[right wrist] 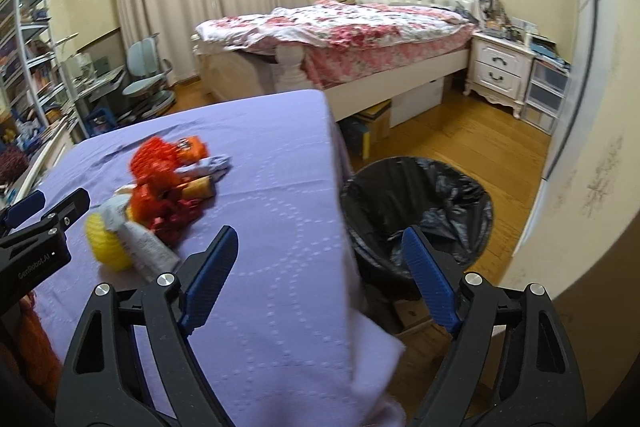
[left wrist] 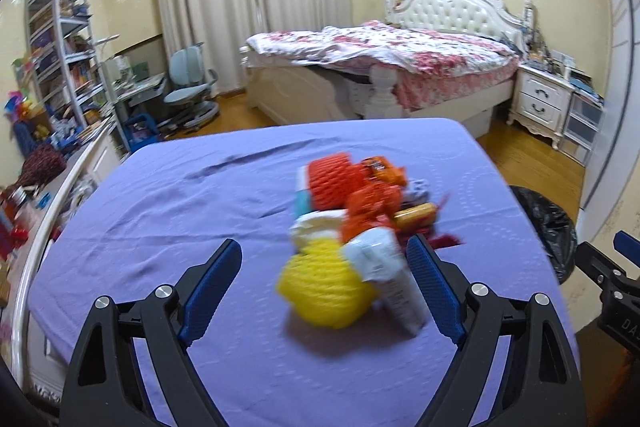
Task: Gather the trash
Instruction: 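Grasp the white printed snack packet with the right tool while the left tool grasps the yellow foam net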
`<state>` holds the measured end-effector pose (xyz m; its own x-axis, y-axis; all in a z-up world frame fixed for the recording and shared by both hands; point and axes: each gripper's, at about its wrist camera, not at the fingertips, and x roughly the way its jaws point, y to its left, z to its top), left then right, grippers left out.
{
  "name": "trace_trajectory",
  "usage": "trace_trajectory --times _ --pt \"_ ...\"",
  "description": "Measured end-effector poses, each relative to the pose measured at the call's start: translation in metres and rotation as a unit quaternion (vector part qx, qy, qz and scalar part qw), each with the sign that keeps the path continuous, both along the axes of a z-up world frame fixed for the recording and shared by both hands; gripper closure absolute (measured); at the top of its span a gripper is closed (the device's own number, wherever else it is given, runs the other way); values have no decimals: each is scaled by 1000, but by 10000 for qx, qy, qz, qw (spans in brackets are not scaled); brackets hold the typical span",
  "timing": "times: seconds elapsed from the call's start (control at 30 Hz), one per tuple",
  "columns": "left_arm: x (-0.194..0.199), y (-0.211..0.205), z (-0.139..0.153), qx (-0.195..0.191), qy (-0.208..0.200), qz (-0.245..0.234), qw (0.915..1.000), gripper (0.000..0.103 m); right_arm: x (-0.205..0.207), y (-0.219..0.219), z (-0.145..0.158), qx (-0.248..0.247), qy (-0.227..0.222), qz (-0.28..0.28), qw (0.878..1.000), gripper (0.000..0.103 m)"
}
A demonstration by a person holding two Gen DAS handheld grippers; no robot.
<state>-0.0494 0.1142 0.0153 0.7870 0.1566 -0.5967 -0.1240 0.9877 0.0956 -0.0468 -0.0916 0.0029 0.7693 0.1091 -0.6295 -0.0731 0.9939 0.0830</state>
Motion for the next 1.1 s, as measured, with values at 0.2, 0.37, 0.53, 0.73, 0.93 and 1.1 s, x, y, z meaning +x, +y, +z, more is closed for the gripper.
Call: trace_trajectory --times 0.2,0.37,0.53,0.73,0.93,1.1 --pt "-13 49 -18 -17 177 534 9984 21 -5 43 -7 -43 136 569 9983 22" --pt "-19 72 -31 47 313 760 9966 21 -8 75 -15 -125 243 1027 9943 22" --pt "-20 93 -40 -27 393 918 9950 21 -1 104 -21 -107 352 1354 9901 24" --pt "-17 104 -47 -181 485 1013 9935 21 17 127 -39 -141 625 1570 9855 36" --pt "-12 106 -53 -270 546 985 9933 21 32 134 -52 -6 906 1613 9827 60" --pt "-13 102 -52 -298 510 938 9938 21 23 131 -50 -65 790 1604 9839 64"
